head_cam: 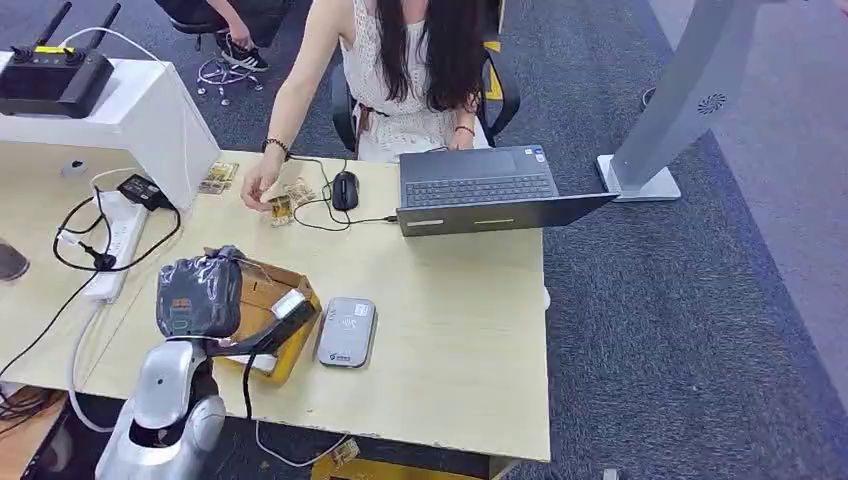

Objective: Pass the card to the sensor for recognition and then transmit it.

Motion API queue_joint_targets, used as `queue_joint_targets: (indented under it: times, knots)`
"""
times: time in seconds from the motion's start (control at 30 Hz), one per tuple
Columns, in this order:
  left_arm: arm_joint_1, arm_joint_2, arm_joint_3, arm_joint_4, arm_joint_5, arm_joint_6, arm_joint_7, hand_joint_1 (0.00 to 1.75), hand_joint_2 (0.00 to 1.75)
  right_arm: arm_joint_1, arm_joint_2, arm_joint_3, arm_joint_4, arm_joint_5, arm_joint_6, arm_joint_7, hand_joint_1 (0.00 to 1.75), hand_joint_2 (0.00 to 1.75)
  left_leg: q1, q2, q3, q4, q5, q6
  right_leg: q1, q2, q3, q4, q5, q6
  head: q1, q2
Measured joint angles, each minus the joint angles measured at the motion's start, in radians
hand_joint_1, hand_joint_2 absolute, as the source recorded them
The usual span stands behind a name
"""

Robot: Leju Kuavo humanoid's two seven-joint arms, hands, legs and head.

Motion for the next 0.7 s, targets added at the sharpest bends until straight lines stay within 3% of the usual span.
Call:
queue_joint_targets:
  times: [0.13, 0.27, 0.4, 0.67, 0.7]
  knots:
    - [-0.049, -0.005, 0.000, 0.033, -0.032, 0.045, 0.020, 1.75, 1.75, -0.003, 0.000, 0.002, 0.000, 0.014, 0.000, 0.011, 0.00, 1.75, 0.000, -0.001, -0.001, 0.001, 0.000, 0.000, 0.000, -0.001, -0.001, 0.000, 0.000, 0.000, 0.000, 0.000]
    - [-0.222, -0.004, 0.000, 0.169, -0.071, 0.109, 0.048, 1.75, 1.75, -0.023, 0.006, 0.017, 0.004, 0.031, -0.008, 0.030, 0.00, 1.75, 0.000, -0.002, -0.001, 0.001, 0.002, -0.001, 0.000, -0.002, -0.001, 0.000, 0.002, 0.000, 0.000, 0.000]
    - [-0.392, -0.003, 0.000, 0.323, -0.078, 0.111, 0.062, 1.75, 1.75, -0.035, 0.008, 0.034, 0.009, 0.036, -0.012, 0.043, 0.00, 1.75, 0.000, -0.001, -0.001, 0.000, 0.005, -0.001, 0.000, -0.001, -0.001, 0.001, 0.004, 0.000, 0.000, 0.000]
    - [-0.549, 0.003, 0.000, 0.508, -0.080, 0.072, 0.110, 1.75, 1.75, -0.035, 0.008, 0.049, 0.017, 0.030, -0.012, 0.049, 0.00, 1.75, 0.000, -0.001, -0.002, 0.001, 0.005, -0.001, 0.000, -0.001, -0.001, 0.000, 0.004, 0.001, 0.000, 0.000]
    - [-0.560, 0.006, 0.000, 0.526, -0.080, 0.072, 0.111, 0.00, 1.75, -0.035, 0.008, 0.050, 0.018, 0.029, -0.012, 0.049, 0.00, 0.00, 0.000, -0.001, -0.002, 0.000, 0.005, -0.001, 0.000, -0.001, -0.001, 0.000, 0.004, 0.001, 0.000, 0.000]
